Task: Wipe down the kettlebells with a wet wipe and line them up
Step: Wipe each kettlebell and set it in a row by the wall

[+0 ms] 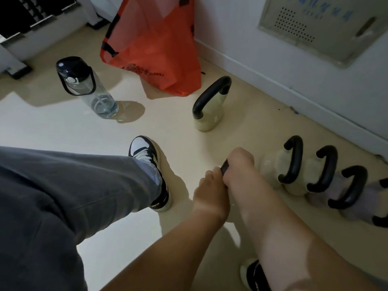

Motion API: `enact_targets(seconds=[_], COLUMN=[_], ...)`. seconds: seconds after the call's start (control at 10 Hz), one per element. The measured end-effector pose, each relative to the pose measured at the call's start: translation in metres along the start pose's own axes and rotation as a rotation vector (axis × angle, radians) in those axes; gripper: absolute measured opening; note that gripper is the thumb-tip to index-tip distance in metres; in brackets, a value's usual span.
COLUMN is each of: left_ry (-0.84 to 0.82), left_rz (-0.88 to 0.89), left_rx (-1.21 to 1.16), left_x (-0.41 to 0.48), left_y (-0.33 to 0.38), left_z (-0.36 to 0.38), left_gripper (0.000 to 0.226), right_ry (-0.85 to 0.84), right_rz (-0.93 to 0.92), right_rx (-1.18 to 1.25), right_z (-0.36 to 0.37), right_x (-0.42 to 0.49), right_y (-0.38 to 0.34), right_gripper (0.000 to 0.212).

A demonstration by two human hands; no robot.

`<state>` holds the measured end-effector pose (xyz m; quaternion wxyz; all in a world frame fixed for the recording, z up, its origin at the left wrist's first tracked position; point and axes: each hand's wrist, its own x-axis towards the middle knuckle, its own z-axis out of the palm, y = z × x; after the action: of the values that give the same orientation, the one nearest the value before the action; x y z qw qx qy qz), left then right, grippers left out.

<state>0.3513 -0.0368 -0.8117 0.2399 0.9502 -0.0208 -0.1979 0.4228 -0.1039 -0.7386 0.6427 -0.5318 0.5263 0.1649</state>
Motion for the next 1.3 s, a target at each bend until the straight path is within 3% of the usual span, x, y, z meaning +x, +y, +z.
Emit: enact_targets(seconds=[0.1, 0.2, 0.3, 0.4, 0.5, 0.6, 0.7, 0.8, 0.9, 1.0, 1.1, 1.2, 1.3], left_ry=[-0.058, -0.243, -0.301, -0.303, -0.166, -0.088, -0.022, 0.025, 0.021, 0.019, 0.007, 0.011, 0.029], left_rz=[-0.016, -0.013, -0.071, -0.236, -0.325, -0.35, -0.335, -0.303, -0.305, -0.357, -0.358, -0.316, -0.29], left_rx=[-0.022, -0.065, -0.26, -0.345, -0.276, -0.344, -0.441, -0.463, -0.436, -0.426, -0.428, -0.41, -0.404], left_x=[0.0, -0.01, -0.024, -0.035, -0.038, -0.035, -0.029, -0.023, -0.021, -0.023, -0.026, -0.031, -0.035], left_y=[-0.01, -0.022, -0.04, -0.055, -0.058, -0.049, -0.04, -0.04, -0.051, -0.061, -0.06, -0.052, -0.044], left_z=[-0.01, -0.032, -0.043, -0.05, -0.054, -0.054, -0.054, -0.057, -0.056, -0.053, -0.05, -0.051, -0.056], left_gripper=[0.043, 0.063, 0.059, 0.086, 0.076, 0.07, 0.069, 0.066, 0.061, 0.06, 0.058, 0.053, 0.052], right_ry=[-0.057, -0.087, -0.144, -0.145, -0.087, 0.104, -0.028, -0.132, -0.083, -0.082, -0.145, -0.272, -0.263], right_rz=[0.01, 0.008, -0.003, -0.06, -0.027, -0.204, -0.707, -1.173, -1.289, -1.352, -1.295, -1.194, -1.28], right_rx=[0.039, 0.031, 0.154, 0.172, 0.2, 0.152, -0.31, -1.116, -1.373, -1.443, -1.475, -1.395, -1.356], right_z=[0.004, 0.005, 0.004, -0.006, -0.021, -0.025, -0.019, -0.027, -0.043, -0.047, -0.055, -0.074, -0.082], right_x=[0.016, 0.012, 0.005, -0.001, -0.005, -0.006, -0.016, 0.015, 0.038, 0.024, 0.003, -0.018, -0.043], right_y=[0.024, 0.047, 0.078, 0.102, 0.093, 0.064, 0.042, 0.064, 0.093, 0.106, 0.134, 0.16, 0.158], right_gripper=[0.021, 0.05, 0.062, 0.053, 0.047, 0.048, 0.049, 0.049, 0.047, 0.059, 0.061, 0.056, 0.046])
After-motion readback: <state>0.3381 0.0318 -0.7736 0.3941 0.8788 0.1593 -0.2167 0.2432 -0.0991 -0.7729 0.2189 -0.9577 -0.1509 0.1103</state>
